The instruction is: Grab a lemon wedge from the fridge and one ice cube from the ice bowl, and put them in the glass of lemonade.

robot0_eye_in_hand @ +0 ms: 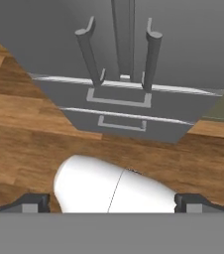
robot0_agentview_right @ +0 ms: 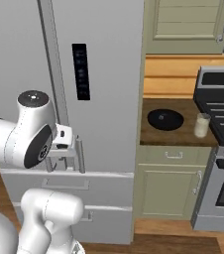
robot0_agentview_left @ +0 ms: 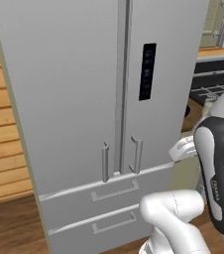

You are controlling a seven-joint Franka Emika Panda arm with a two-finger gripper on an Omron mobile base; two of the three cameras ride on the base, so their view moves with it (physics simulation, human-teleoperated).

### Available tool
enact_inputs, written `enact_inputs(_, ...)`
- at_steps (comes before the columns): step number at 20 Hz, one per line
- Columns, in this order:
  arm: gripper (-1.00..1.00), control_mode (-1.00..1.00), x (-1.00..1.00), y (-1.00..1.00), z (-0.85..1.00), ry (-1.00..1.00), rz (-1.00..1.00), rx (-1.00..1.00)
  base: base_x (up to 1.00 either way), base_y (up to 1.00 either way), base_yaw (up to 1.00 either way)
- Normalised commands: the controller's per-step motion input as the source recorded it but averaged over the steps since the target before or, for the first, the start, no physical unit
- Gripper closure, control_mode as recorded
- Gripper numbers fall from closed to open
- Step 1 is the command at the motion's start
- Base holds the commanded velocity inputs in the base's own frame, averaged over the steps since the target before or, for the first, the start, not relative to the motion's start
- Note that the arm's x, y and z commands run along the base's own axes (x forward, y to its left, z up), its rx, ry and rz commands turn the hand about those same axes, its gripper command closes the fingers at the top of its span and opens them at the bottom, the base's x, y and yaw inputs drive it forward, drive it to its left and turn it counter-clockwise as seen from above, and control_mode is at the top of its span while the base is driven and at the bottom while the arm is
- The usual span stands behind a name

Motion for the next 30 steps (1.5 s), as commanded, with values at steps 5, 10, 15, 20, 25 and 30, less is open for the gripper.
enact_inputs(5, -1.0, 1.0, 0.0, 0.0, 0.0, 0.0, 0.0, 0.0, -0.71, 0.1, 0.0)
enact_inputs(10, -1.0, 1.0, 0.0, 0.0, 0.0, 0.0, 0.0, 0.0, -0.41, -0.09, 0.0)
enact_inputs(15, -1.0, 1.0, 0.0, 0.0, 0.0, 0.0, 0.0, 0.0, 0.0, 0.0, 0.0)
enact_inputs(20, -1.0, 1.0, 0.0, 0.0, 0.0, 0.0, 0.0, 0.0, 0.0, -0.03, 0.0)
enact_inputs(25, -1.0, -1.0, 0.18, 0.0, -0.11, -0.03, -0.06, 0.0, 0.0, 0.0, 0.0)
enact_inputs(30, -1.0, -1.0, 0.64, 0.05, -0.32, -0.02, -0.16, -0.06, 0.0, 0.0, 0.0)
